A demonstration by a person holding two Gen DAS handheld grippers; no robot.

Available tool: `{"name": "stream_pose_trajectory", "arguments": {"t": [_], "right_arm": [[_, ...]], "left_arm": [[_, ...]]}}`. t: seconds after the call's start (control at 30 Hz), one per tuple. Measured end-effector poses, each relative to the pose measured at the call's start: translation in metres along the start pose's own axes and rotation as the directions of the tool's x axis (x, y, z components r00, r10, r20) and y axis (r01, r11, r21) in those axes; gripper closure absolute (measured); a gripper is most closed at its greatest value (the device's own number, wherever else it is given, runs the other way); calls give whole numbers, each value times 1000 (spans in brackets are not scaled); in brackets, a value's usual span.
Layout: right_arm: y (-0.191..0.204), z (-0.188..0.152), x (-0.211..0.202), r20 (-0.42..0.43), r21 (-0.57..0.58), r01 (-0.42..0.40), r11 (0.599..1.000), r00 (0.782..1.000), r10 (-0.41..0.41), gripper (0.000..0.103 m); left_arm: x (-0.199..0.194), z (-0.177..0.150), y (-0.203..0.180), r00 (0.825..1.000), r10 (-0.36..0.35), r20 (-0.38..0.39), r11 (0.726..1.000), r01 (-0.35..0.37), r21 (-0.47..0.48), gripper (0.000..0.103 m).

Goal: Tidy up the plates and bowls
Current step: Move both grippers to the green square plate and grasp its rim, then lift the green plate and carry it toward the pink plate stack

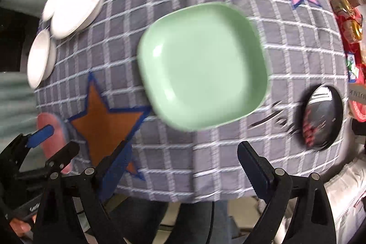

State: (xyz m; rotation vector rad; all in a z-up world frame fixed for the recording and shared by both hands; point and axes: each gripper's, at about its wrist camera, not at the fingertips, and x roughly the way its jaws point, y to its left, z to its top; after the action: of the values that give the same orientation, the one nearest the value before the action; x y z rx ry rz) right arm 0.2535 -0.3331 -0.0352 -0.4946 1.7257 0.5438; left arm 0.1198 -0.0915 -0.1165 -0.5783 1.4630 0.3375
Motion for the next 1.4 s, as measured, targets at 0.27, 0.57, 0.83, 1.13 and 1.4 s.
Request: {"name": "stream_pose_trajectory", "arguments": {"t": [0.27,0.57,0.83,1.13,1.4], "right_arm": [[-51,40,6,-6,-15,8,1000,1000,-8,9],[-84,75,20,-37,-94,-3,996,999,0,9],[-87,111,43,-37,-141,-15,990,999,9,9],[-62,113,54,-50,-203,-31,979,999,21,40],[-53,94,58,-90,-205,-121,971,990,104,65]], "left_arm": [[11,39,-30,1000,14,-14,996,-15,-92,23],[28,66,-66,997,67,-33,982,-72,-177,23],[53,73,-74,994,101,-49,970,-109,-217,23],[81,84,-87,992,84,-93,977,-100,-187,37],[89,83,-127,993,70,-97,990,-81,-114,61]]}}
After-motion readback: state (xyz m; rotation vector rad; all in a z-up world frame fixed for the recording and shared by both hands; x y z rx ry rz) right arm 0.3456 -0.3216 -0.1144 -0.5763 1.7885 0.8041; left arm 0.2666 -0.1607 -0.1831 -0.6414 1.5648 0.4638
